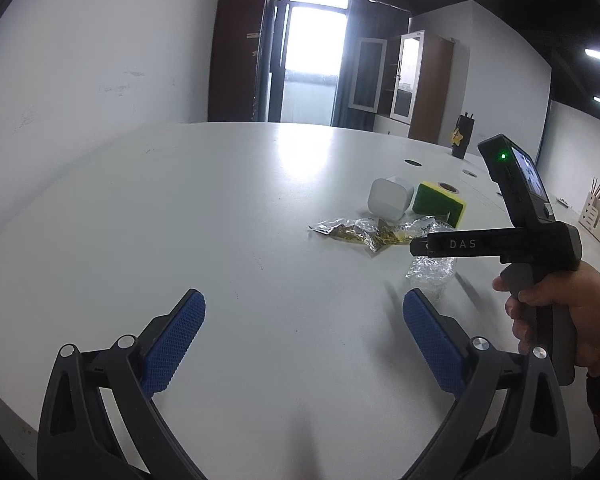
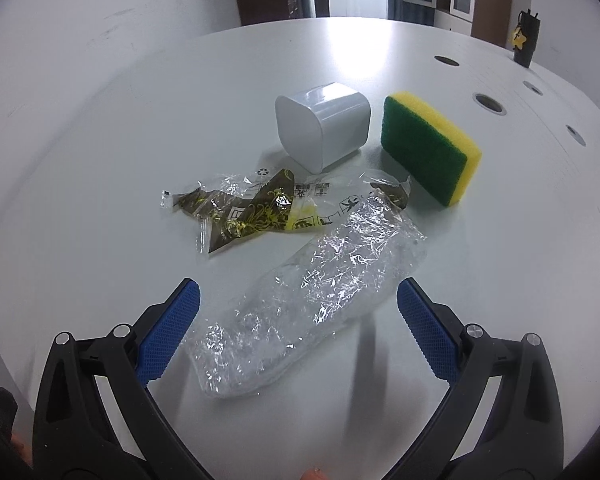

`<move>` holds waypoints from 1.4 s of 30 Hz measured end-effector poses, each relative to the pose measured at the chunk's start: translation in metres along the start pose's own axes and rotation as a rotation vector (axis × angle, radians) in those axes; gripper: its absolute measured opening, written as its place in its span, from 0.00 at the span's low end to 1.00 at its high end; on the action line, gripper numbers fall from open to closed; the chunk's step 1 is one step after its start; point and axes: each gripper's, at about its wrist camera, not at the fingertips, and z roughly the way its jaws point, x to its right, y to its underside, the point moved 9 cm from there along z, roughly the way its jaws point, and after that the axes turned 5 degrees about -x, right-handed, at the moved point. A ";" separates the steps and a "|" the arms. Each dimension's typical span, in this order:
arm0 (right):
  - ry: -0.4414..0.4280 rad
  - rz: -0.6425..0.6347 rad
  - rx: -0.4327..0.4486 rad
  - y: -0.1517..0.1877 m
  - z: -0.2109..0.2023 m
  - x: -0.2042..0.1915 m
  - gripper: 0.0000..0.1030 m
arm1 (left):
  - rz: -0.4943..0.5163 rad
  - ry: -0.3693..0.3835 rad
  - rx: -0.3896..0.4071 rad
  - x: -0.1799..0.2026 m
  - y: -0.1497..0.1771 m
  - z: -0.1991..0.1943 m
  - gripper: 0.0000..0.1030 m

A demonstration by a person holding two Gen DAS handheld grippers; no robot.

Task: Collect trash
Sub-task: 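Grasp the gold snack wrapper with the left tool while the right tool grasps the clear wrapper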

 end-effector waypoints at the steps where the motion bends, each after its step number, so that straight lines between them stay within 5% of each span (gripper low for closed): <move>1: -0.006 0.003 -0.008 0.000 0.003 0.001 0.92 | 0.000 -0.004 -0.004 -0.001 -0.001 0.003 0.94; 11: -0.077 -0.035 -0.062 0.005 0.011 0.017 0.71 | 0.033 0.027 -0.118 0.016 -0.027 0.059 0.94; 31: -0.170 -0.057 -0.091 0.037 -0.018 0.076 0.62 | 0.110 0.028 -0.293 0.062 -0.063 0.185 0.94; 36: -0.184 -0.058 -0.073 0.043 -0.022 0.079 0.59 | 0.136 0.037 -0.371 0.072 -0.050 0.196 0.70; 42: -0.193 -0.105 -0.055 0.054 -0.032 0.070 0.52 | 0.189 0.032 -0.361 0.081 -0.039 0.191 0.39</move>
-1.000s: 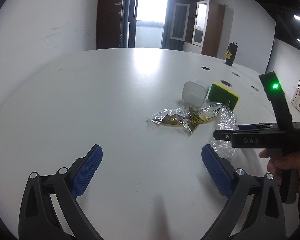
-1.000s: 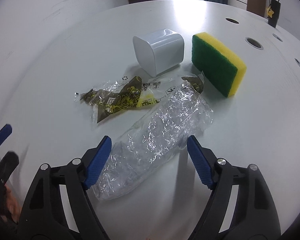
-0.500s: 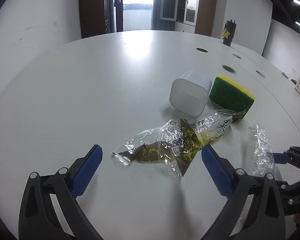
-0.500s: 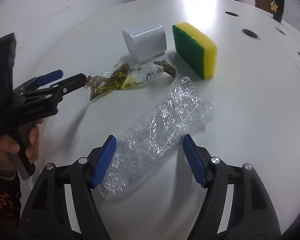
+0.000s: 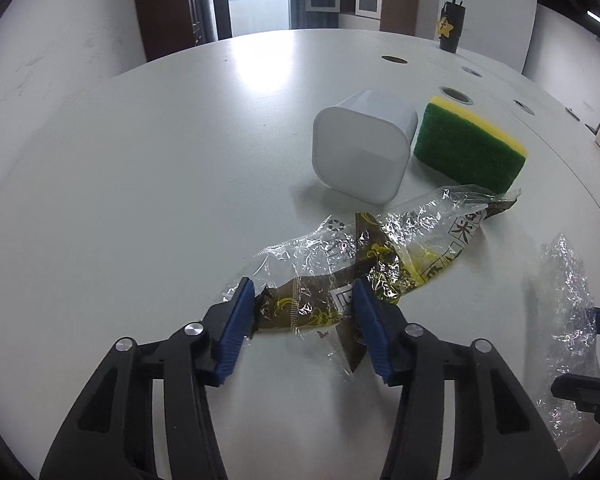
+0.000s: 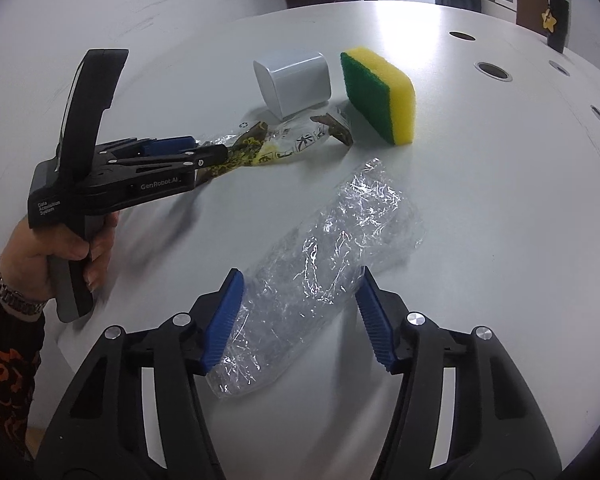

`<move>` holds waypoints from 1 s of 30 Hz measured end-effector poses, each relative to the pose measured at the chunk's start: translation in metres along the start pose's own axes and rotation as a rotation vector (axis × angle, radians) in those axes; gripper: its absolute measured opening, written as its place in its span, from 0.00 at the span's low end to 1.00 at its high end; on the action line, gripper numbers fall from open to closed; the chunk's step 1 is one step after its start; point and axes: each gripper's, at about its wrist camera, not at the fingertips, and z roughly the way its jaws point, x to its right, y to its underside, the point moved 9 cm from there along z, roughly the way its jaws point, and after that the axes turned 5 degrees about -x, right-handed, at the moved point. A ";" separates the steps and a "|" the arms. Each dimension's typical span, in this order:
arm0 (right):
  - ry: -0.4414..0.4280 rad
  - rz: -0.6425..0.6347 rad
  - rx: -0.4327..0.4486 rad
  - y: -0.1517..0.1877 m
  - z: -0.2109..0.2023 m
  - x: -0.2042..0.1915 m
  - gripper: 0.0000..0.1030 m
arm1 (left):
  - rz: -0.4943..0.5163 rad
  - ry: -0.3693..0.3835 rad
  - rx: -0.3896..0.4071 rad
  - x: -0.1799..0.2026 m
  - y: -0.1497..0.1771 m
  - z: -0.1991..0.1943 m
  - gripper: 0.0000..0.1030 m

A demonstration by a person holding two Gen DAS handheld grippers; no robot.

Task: Collect trash
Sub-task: 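Grasp the gold snack wrapper with the left tool while the right tool grasps the clear wrapper, then lift both held wrappers off the table and lower them over the wastebasket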

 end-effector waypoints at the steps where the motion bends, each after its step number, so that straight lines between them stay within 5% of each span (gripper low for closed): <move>1: -0.001 -0.003 0.002 0.002 -0.002 -0.001 0.49 | -0.004 -0.006 0.002 -0.001 -0.001 -0.001 0.32; 2: -0.002 -0.003 0.005 0.004 -0.005 -0.001 0.47 | -0.001 -0.016 0.005 -0.002 0.000 -0.003 0.12; 3: -0.005 -0.002 0.011 0.006 -0.007 -0.001 0.47 | 0.008 -0.025 0.007 -0.001 0.002 -0.005 0.07; 11: 0.041 -0.073 0.096 0.031 -0.041 -0.019 0.43 | -0.097 0.052 0.115 0.018 0.032 -0.069 0.05; 18: 0.019 -0.133 0.155 0.065 -0.069 -0.052 0.43 | -0.080 -0.078 0.276 0.027 0.091 -0.153 0.05; 30: 0.021 -0.156 0.222 0.142 -0.099 -0.074 0.43 | -0.195 -0.043 0.305 0.024 0.179 -0.200 0.05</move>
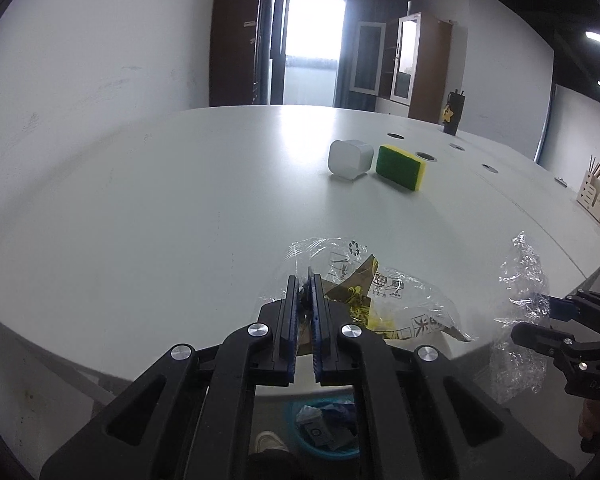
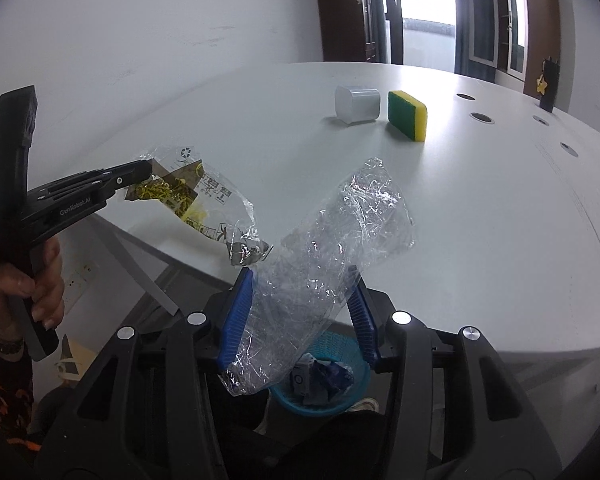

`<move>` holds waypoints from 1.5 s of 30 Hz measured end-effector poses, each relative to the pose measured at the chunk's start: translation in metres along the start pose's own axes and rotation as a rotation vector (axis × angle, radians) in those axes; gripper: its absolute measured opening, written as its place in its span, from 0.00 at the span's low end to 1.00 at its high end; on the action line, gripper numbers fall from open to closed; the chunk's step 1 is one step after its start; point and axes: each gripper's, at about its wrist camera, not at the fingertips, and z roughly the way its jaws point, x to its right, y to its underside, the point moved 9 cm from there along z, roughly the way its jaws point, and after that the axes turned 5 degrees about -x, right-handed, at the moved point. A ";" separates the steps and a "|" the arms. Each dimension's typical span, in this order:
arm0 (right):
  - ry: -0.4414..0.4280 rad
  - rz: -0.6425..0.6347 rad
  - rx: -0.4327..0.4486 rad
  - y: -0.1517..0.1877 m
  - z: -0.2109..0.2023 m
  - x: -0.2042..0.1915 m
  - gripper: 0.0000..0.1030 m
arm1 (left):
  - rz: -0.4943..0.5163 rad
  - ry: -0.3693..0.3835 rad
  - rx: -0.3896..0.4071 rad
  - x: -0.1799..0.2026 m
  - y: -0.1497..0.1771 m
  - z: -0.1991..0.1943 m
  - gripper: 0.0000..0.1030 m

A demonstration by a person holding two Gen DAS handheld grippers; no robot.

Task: Collect trash
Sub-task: 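Lift both held wrappers off the table and lower them over the wastebasket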

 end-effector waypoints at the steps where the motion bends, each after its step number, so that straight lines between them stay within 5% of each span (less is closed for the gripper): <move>1: -0.003 0.003 0.003 0.005 -0.003 -0.001 0.43 | -0.010 0.029 0.001 0.002 0.005 -0.005 0.05; 10: 0.007 -0.005 -0.014 0.065 -0.021 -0.017 0.43 | -0.007 0.037 -0.009 0.007 0.058 -0.021 0.04; 15: 0.007 0.002 -0.063 0.102 -0.014 -0.017 0.43 | -0.035 0.029 -0.086 0.001 0.094 -0.002 0.04; 22: -0.005 0.031 -0.153 0.142 0.026 -0.019 0.43 | -0.017 0.009 -0.171 0.011 0.133 0.037 0.04; 36: -0.014 0.079 -0.284 0.164 0.126 -0.007 0.43 | -0.179 -0.024 -0.302 0.004 0.181 0.132 0.04; 45: -0.044 0.154 -0.410 0.183 0.188 0.010 0.44 | -0.195 -0.020 -0.400 0.001 0.209 0.188 0.04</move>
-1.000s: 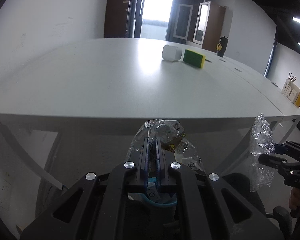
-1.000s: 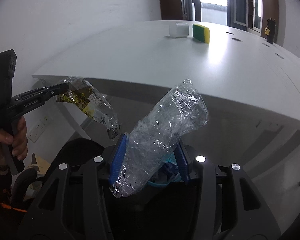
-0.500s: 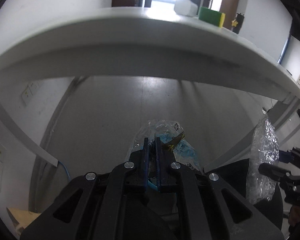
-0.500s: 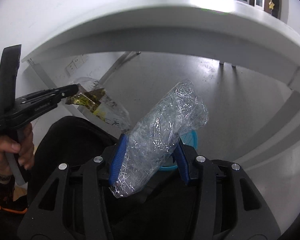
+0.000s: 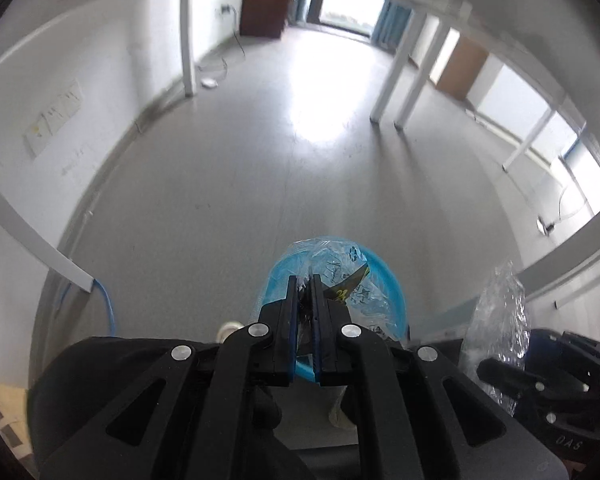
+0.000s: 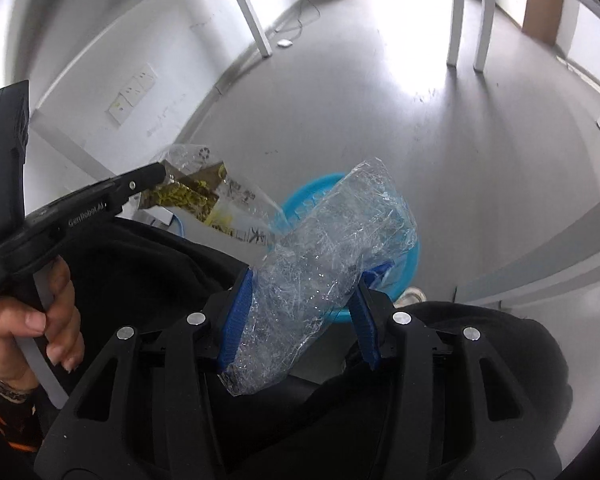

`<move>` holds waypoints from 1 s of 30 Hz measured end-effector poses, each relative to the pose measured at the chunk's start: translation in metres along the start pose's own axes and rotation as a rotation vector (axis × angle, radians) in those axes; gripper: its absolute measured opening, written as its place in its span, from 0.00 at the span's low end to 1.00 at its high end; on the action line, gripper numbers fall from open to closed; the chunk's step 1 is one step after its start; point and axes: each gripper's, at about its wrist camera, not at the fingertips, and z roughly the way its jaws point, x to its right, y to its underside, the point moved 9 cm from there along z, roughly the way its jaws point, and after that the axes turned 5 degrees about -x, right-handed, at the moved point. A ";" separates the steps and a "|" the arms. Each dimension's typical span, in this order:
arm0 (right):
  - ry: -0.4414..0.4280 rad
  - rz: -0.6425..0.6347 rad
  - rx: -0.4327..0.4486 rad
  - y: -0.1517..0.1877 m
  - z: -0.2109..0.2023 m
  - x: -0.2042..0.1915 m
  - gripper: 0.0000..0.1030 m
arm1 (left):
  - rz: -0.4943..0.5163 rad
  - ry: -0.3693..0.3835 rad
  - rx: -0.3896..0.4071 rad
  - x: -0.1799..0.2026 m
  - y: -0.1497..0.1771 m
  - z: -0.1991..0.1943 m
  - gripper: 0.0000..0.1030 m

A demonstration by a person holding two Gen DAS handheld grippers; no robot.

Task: Collect trash
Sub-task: 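Lift both held wrappers off the table and lower them over the wastebasket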

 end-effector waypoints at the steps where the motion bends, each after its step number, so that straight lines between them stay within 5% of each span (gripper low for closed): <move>1: 0.006 0.011 -0.011 -0.002 0.006 0.004 0.44 | -0.008 -0.005 -0.012 -0.002 0.002 0.007 0.04; 15: 0.019 0.087 -0.131 -0.020 0.082 0.024 0.44 | 0.063 -0.036 -0.072 0.012 -0.010 0.062 0.04; 30: 0.030 0.102 -0.295 -0.031 0.168 0.039 0.44 | -0.069 -0.050 -0.266 -0.001 -0.018 0.141 0.05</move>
